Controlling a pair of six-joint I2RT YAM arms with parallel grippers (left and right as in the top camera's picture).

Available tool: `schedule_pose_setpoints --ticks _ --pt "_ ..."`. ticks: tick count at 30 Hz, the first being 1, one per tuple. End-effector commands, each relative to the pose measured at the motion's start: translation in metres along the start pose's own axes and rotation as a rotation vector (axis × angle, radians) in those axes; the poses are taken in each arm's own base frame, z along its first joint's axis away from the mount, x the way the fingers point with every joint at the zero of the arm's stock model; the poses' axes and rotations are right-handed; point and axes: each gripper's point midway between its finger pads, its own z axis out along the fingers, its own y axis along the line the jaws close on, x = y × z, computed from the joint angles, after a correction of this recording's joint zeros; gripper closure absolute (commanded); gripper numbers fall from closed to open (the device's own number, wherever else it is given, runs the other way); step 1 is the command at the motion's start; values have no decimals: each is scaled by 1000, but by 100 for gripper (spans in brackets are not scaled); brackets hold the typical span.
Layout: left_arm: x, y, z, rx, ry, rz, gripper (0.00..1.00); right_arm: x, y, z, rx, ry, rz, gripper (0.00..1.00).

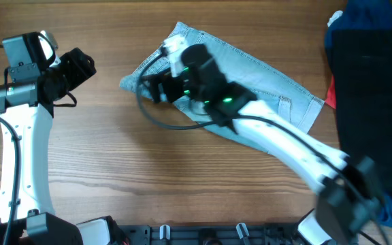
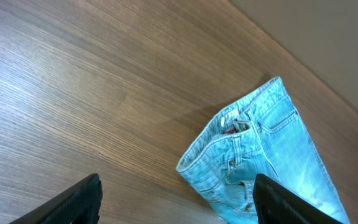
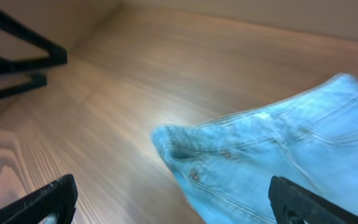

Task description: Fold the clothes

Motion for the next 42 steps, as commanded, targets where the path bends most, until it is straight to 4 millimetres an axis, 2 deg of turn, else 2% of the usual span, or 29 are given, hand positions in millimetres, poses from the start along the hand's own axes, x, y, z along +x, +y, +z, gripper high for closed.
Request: schedule_pose_setpoints --ticks 1,4,6,8,9,10,12,15,18,20,23,29,32,33,35,37,41,42 --pt "0 -9 -9 36 8 2 22 -37 -51 -75 155 -56 -60 1" --pt "17 -19 -7 62 68 22 21 15 -112 -107 291 171 22 0" --pt "31 -31 -5 81 110 63 20 48 -140 -115 334 308 14 0" --pt "40 -40 -4 94 132 86 19 73 -161 -116 336 427 -74 1" --pt "43 -45 -4 100 140 96 18 85 -172 -110 314 481 -147 0" --pt "45 -47 -4 103 143 102 18 89 -178 -103 299 492 -171 1" --pt "46 -48 -4 105 145 106 16 106 -192 -77 247 536 -231 1" --pt "46 -48 -4 104 146 105 14 138 -205 -51 212 614 -226 3" --pt "46 -48 -4 104 145 105 14 170 -206 -25 122 662 -197 10" --pt "46 -48 -4 104 146 106 14 181 -204 -15 83 670 -175 14" --pt "46 -48 -4 104 145 105 14 179 -198 -5 30 631 -163 17" --pt "46 -48 -4 101 144 105 13 159 -209 9 72 537 -210 11" --pt "46 -48 -4 102 144 106 13 161 -208 8 70 543 -207 18" --pt "46 -48 -4 102 144 106 13 162 -208 8 69 548 -204 25" --pt "46 -48 -4 101 143 106 13 165 -203 7 41 555 -189 58" --pt "45 -46 -3 92 139 106 13 164 -192 8 -17 542 -170 82" --pt "40 -39 -3 63 122 99 16 157 -185 6 -30 530 -99 96" --pt "36 -33 -4 53 115 85 19 139 -177 1 -19 499 -12 96"
